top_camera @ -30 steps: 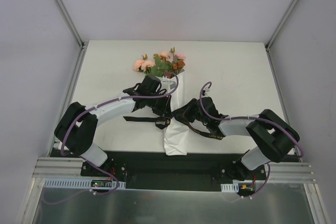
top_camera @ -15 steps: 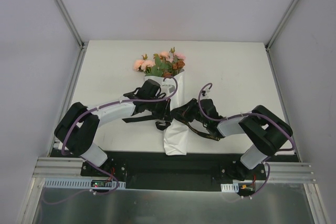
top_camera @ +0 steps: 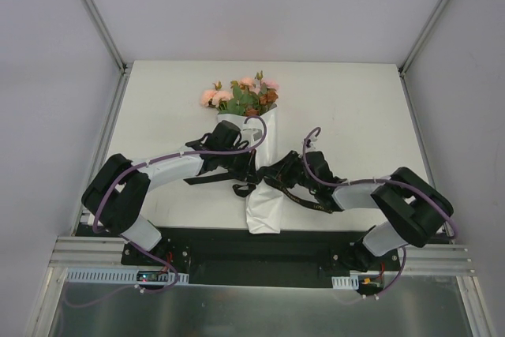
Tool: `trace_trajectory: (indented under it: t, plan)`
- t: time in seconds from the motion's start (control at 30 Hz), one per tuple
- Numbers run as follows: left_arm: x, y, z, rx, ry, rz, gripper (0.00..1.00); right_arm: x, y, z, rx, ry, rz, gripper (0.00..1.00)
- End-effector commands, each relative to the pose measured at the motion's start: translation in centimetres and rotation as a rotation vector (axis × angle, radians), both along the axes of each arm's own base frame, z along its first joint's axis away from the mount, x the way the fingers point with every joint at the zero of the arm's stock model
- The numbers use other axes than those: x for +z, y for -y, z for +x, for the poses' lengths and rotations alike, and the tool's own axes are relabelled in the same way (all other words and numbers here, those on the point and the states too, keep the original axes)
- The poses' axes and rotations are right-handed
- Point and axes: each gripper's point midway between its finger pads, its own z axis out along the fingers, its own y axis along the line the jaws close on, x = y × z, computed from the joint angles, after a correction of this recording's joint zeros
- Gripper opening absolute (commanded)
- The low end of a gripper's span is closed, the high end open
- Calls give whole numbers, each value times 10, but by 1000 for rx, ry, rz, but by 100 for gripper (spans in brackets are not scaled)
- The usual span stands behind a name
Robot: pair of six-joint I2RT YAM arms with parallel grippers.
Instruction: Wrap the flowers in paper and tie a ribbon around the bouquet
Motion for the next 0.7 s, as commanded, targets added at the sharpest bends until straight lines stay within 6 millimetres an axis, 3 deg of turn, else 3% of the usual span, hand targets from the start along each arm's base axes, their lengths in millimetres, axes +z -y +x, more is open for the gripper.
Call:
trace_trajectory:
  t: [0.0, 0.33, 0.43, 0.67]
  plan:
    - [3, 4, -4, -17, 6, -24, 0, 3, 11, -12, 16, 19, -42, 26]
    - [7, 3, -6, -18, 13, -34, 0, 19, 39, -32, 21, 44, -165, 47]
    - [8, 4, -6, -17, 15, -38, 0, 29, 38, -31, 17, 44, -157, 54]
    - [10, 5, -7, -21, 12, -45, 0, 41, 20, -34, 34, -6, -82, 57]
